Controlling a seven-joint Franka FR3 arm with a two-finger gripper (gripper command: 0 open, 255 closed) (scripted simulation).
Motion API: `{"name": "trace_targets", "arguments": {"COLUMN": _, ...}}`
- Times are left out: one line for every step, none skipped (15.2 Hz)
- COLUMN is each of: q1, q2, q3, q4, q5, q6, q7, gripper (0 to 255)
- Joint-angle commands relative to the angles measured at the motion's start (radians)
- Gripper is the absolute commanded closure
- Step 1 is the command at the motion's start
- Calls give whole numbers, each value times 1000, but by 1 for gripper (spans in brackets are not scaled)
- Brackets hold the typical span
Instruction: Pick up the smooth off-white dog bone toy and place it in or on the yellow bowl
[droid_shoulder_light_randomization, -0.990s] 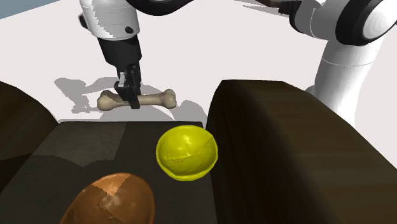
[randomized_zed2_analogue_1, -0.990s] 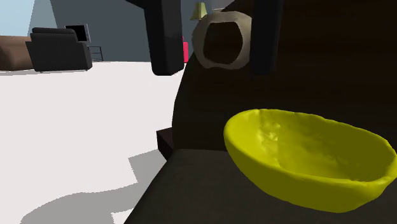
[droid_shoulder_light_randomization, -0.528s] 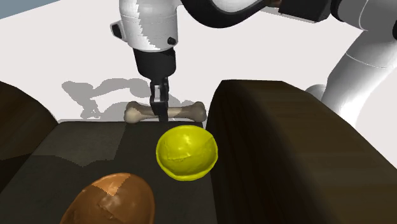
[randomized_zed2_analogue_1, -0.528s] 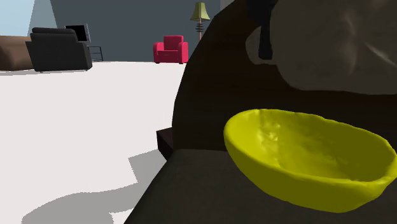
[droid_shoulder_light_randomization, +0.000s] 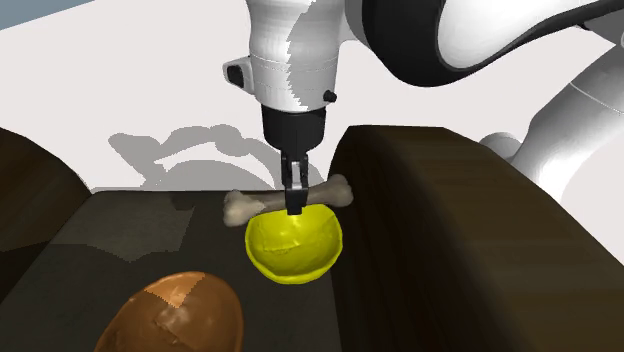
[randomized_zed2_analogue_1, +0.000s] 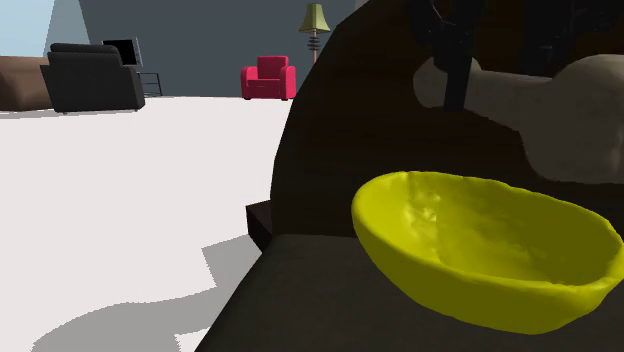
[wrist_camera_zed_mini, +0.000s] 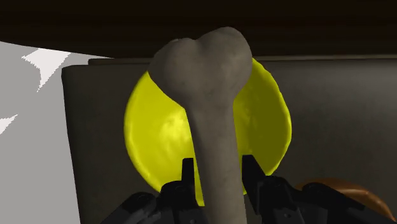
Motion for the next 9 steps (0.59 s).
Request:
{"name": "trace_targets", "arguments": {"q1": 4, "q2": -10, "q3": 2, "q4": -38, "q5": 8, "q6": 16, "q7": -4, "gripper": 255}}
{"name": "trace_targets", "arguments": {"q1": 5, "q2": -9, "q3": 3, "q4": -50, "q5": 8, "q6": 30, "q7": -4, "gripper": 255}}
{"name": "trace_targets", "arguments": {"q1": 6, "q2": -7, "q3": 3, "q4": -62, "q5": 8, "q6": 43, "q7": -5, "gripper": 255}}
{"name": "trace_targets", "arguments": {"q1": 6, "q2": -6, "q3": 4, "q4": -74, "q5": 8, "q6": 57, "q7": -5, "gripper": 255}}
{"name": "trace_targets", "arguments": {"q1": 7, "q2": -4, "q3": 5, "q4": -86, "q5": 8, "q6": 70, "q7": -5, "gripper": 255}}
{"name": "trace_targets", "arguments": {"q1": 7, "q2": -2, "q3": 7, "q4": -97, "q5": 8, "q6": 84, "q7": -5, "gripper": 255}}
{"name": "trace_targets", "arguments": {"q1": 8, "q2": 1, "q3": 8, "q4": -109, "q5": 7, "q6": 97, "q7": -4, "gripper": 255}}
{"name": "trace_targets", "arguments": {"q1": 8, "q2": 3, "q3": 9, "q4": -120, "q5": 7, "q6": 111, "q7": -4, "gripper": 255}}
{"name": "trace_targets", "arguments": {"q1": 8, "q2": 6, "q3": 10, "q4": -131, "q5": 6, "q6": 124, "q7": -4, "gripper": 255}}
